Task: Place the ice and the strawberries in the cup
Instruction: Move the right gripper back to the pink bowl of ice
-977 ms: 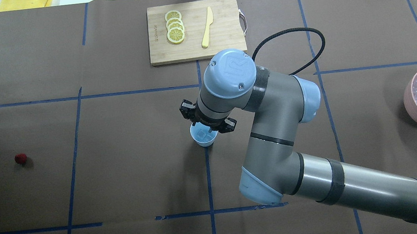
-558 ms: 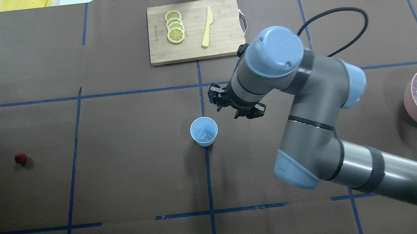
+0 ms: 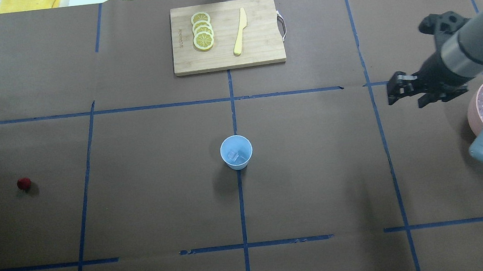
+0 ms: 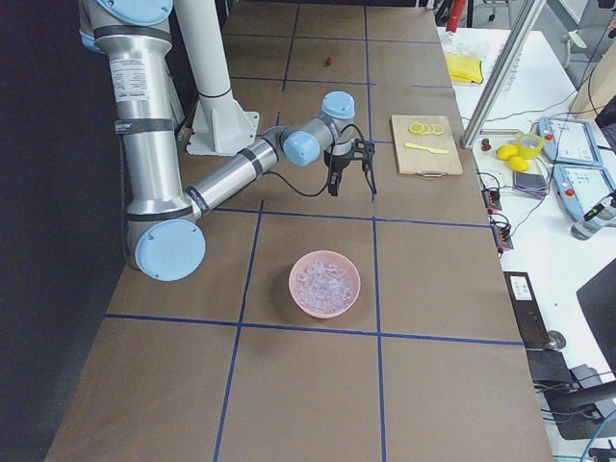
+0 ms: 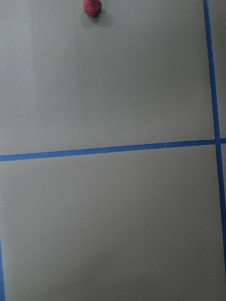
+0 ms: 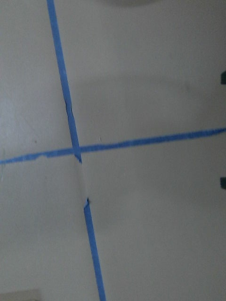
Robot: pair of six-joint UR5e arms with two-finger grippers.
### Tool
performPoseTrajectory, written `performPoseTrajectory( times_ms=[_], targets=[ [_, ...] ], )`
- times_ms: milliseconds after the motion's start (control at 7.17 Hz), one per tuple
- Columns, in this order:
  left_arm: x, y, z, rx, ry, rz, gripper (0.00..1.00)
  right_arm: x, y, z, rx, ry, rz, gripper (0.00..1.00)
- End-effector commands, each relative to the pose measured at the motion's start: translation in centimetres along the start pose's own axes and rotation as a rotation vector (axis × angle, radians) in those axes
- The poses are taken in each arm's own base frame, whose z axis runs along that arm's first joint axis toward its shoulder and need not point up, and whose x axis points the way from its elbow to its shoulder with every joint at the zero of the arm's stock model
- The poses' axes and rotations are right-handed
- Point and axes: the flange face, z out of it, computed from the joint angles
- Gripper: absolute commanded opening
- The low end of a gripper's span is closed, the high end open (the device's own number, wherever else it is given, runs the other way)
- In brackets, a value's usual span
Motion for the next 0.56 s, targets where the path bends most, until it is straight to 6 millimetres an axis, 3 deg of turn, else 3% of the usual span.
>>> performPoseTrajectory(
  times_ms=[0,140,419],
  targets=[
    [0.0,0.0,0.0,0.001,0.0,0.0,1.0,11.8,-1.0,-0.6,-0.016,0.068,-0.12,0.77],
    [0.0,0.0,0.0,0.002,0.0,0.001,1.0,15.0,-1.9,0.4,-0.031,0.1,-0.167,0.81],
    [0.0,0.0,0.0,0.002,0.0,0.001,1.0,19.7,-3.3,2.3,-0.064,0.136,-0.168,0.88]
  ],
)
